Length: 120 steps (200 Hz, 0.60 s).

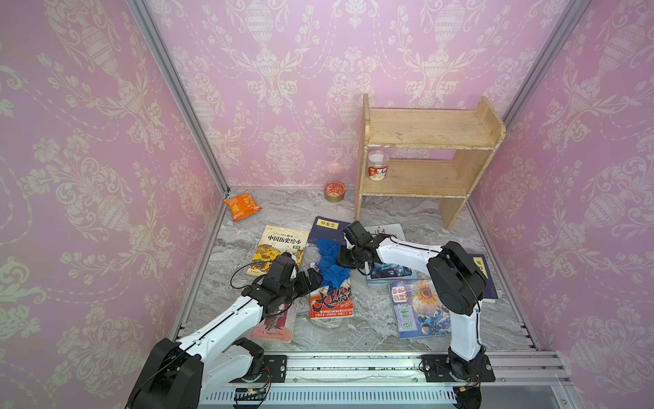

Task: Wipe the cover of the book
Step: Wipe the dirt from the cover of the book.

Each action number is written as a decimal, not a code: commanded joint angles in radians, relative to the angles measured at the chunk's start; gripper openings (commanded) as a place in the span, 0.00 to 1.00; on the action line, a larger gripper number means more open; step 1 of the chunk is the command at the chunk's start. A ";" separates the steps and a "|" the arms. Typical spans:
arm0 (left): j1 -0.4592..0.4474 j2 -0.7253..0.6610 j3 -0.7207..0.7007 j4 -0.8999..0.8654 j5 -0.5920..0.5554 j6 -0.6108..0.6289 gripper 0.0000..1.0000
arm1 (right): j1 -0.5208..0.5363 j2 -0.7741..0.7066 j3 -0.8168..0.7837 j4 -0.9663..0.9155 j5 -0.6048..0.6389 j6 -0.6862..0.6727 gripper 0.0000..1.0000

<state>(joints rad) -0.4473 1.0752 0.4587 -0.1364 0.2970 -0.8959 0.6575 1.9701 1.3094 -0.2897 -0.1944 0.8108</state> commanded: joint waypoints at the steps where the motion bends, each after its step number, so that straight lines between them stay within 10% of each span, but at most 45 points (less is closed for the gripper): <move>1: -0.004 0.040 -0.011 0.051 0.044 -0.033 0.99 | -0.052 -0.037 -0.073 -0.093 0.087 -0.067 0.00; 55: -0.025 0.121 -0.017 0.076 0.053 -0.028 0.99 | -0.097 -0.274 -0.114 -0.223 0.090 -0.170 0.00; 120: -0.029 0.233 -0.022 0.086 0.065 0.013 0.99 | 0.128 -0.227 -0.240 -0.200 0.125 -0.090 0.00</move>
<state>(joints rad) -0.4679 1.2354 0.4564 -0.0544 0.3359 -0.8986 0.7406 1.6825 1.1416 -0.4679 -0.0959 0.6807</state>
